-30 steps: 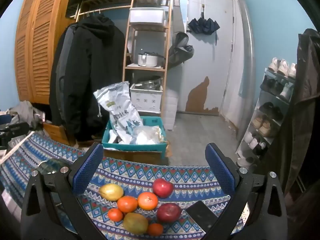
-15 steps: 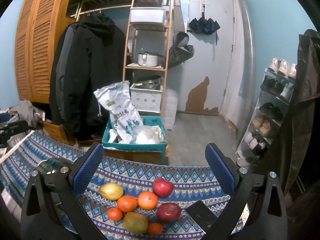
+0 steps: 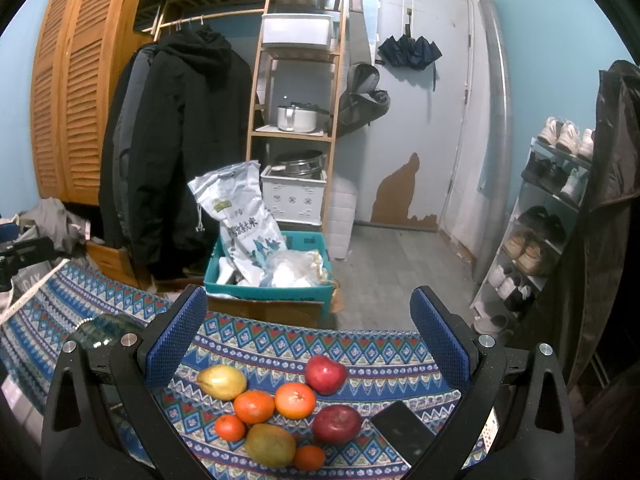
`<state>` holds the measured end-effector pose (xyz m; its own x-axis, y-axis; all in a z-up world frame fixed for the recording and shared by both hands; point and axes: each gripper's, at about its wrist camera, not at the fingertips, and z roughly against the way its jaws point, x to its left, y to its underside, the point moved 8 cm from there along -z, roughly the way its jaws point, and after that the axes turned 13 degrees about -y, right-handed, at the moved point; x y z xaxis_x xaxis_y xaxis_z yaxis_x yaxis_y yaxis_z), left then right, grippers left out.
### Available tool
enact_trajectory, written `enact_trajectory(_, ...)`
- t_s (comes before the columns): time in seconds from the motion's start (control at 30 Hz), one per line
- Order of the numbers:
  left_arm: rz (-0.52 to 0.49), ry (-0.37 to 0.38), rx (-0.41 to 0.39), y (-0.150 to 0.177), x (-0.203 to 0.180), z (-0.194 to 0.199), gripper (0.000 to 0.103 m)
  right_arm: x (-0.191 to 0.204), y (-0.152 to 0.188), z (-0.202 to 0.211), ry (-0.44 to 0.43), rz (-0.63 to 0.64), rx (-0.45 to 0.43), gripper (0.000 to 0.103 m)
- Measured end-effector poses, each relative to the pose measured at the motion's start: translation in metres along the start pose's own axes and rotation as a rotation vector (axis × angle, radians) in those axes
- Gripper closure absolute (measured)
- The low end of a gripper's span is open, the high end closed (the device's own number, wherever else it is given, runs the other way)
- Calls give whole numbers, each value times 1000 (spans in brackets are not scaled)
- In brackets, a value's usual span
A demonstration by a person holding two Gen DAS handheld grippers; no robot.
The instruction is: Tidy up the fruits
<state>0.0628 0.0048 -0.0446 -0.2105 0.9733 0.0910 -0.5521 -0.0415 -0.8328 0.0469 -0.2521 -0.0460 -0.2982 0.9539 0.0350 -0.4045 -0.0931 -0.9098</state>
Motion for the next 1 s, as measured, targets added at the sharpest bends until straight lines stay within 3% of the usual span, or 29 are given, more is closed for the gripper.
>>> enact_trajectory(1.0,1,4,6,2,5,-1,1,1,0,1,1,7,3,3)
